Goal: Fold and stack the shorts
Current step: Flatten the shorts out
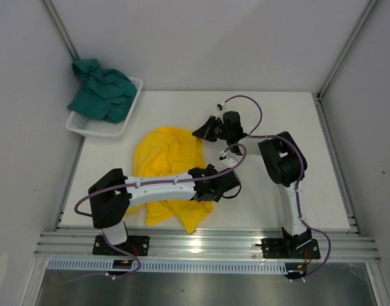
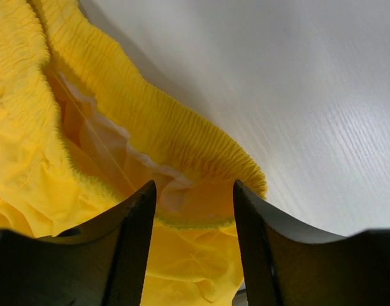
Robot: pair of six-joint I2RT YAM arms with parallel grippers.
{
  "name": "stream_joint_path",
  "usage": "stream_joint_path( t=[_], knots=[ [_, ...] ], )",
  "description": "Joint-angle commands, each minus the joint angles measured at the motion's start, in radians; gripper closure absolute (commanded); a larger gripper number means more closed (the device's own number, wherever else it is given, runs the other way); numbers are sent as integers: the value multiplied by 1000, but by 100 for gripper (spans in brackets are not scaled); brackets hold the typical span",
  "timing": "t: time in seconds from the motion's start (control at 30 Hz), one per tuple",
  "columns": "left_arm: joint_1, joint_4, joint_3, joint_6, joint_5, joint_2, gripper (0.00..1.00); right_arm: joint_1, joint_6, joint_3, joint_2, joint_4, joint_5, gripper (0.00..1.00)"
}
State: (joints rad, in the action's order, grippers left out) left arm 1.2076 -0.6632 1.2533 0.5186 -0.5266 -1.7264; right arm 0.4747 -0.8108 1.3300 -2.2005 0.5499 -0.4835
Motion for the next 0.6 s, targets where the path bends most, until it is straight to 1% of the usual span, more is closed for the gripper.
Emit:
stream_joint_path(
  t=[0.0,0.13,0.23,0.27,0.37,0.5,0.57],
  knots=[
    [20,-6,29,-29,85,-1,46,-8,18,1,62,19,-9,100],
    [23,46,-15,-58,198,10,47,-15,19,1,67,12,-9,100],
    [23,69,-34,-75,240,-2,47,-18,21,0,68,5,-9,100],
    [24,82,-35,-81,273,-4,46,-19,25,3,71,2,-7,100],
    [29,80,-35,-83,295,-6,46,-24,28,1,76,-4,-9,100],
    [33,51,-23,-66,266,13,43,-27,32,0,81,-10,-9,100],
    [33,51,-17,-72,286,-2,43,-27,30,0,81,-10,-9,100]
  ],
)
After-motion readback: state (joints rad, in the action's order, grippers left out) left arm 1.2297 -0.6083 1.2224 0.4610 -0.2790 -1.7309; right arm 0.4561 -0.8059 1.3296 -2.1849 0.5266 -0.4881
